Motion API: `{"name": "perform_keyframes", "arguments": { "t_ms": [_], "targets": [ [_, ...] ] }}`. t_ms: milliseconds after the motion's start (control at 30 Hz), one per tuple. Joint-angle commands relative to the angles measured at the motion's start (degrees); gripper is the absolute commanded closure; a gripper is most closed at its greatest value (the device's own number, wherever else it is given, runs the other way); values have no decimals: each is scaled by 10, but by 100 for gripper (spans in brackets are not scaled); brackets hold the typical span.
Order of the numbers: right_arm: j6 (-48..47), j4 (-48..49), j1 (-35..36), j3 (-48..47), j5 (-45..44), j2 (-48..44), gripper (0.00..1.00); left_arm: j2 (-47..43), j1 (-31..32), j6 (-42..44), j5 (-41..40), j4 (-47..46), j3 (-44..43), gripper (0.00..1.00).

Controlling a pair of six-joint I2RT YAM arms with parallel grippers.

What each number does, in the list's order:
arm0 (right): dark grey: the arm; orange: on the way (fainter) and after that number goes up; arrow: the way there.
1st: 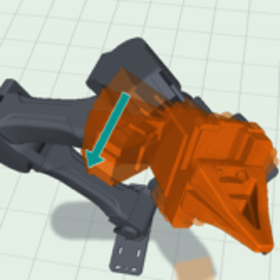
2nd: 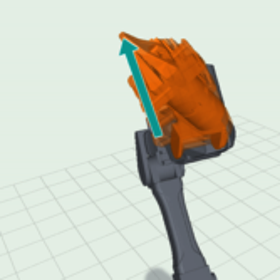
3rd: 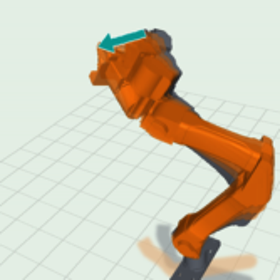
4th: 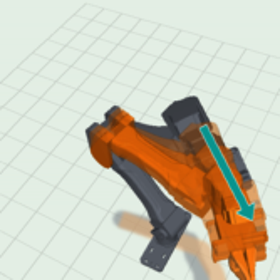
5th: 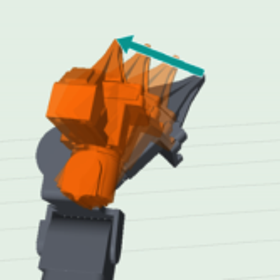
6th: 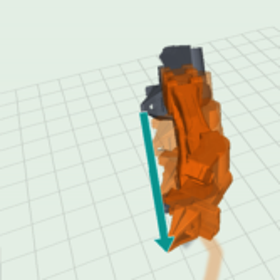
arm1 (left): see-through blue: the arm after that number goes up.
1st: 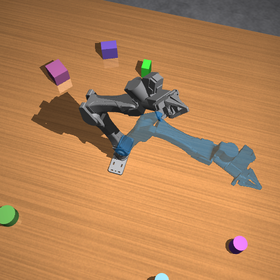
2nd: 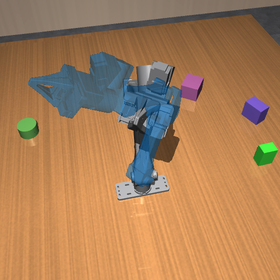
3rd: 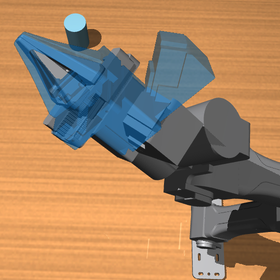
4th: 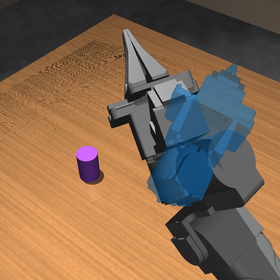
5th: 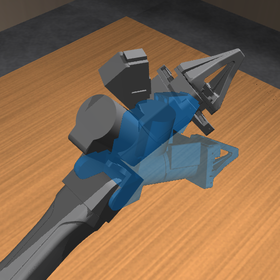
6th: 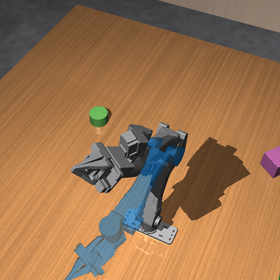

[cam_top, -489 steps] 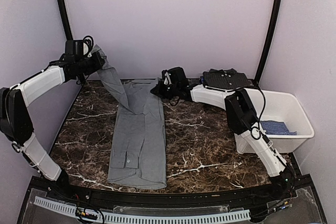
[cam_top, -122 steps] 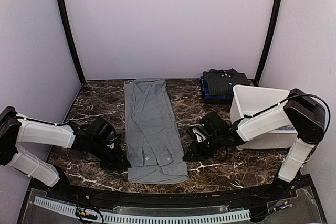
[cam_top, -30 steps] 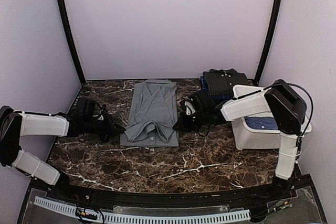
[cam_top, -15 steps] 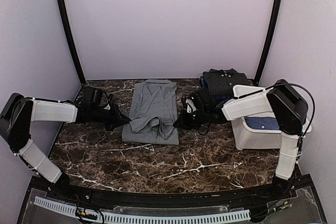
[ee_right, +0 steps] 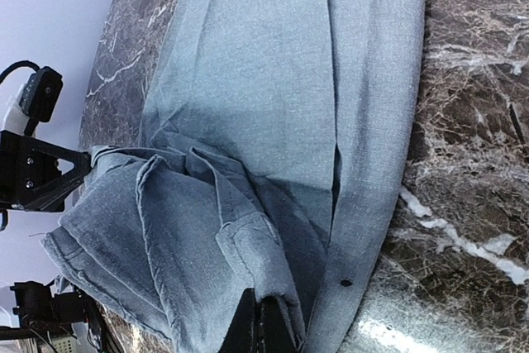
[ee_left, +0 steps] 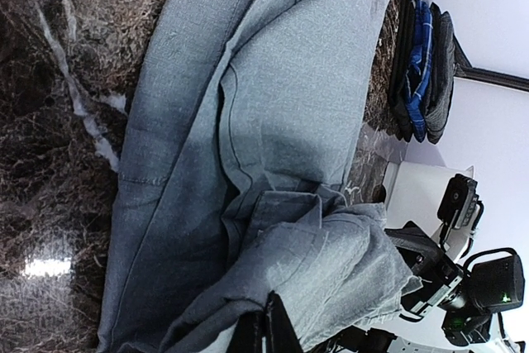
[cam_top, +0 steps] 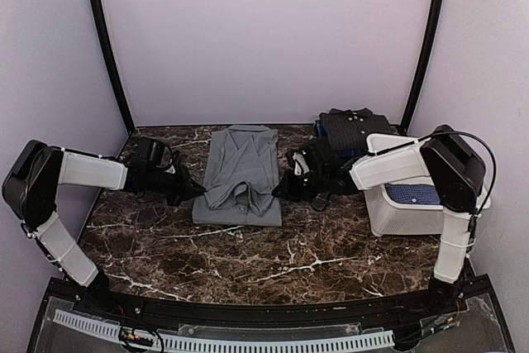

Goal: Fold and stack the long sleeve shirts
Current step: Fold the rectangle-folded shirt at the center of the board.

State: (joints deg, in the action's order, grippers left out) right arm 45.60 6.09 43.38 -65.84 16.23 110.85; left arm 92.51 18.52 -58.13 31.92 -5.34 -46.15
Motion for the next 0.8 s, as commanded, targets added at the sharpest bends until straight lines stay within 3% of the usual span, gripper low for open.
{"name": "perform_keyframes", "arguments": {
  "t_ms": [0,533,567,633,667,767],
  "targets": [
    [3,54,-4,17,-12,-42,100,-15,-2,1,4,-9,4,100],
    [-8,48,-19,1,-22,10,100,35,-2,9,-9,-37,2,100],
    [-11,46,-22,-3,-19,14,93,43,-2,11,-7,-40,-1,99],
    [-22,35,-24,-17,-15,19,79,52,-3,23,-12,-43,-11,84],
    [-31,24,-24,-25,-17,19,70,55,-4,28,-14,-41,-15,72],
    [-59,-17,-24,-52,-32,10,60,52,-7,57,-23,-20,-39,53]
  ]
}}
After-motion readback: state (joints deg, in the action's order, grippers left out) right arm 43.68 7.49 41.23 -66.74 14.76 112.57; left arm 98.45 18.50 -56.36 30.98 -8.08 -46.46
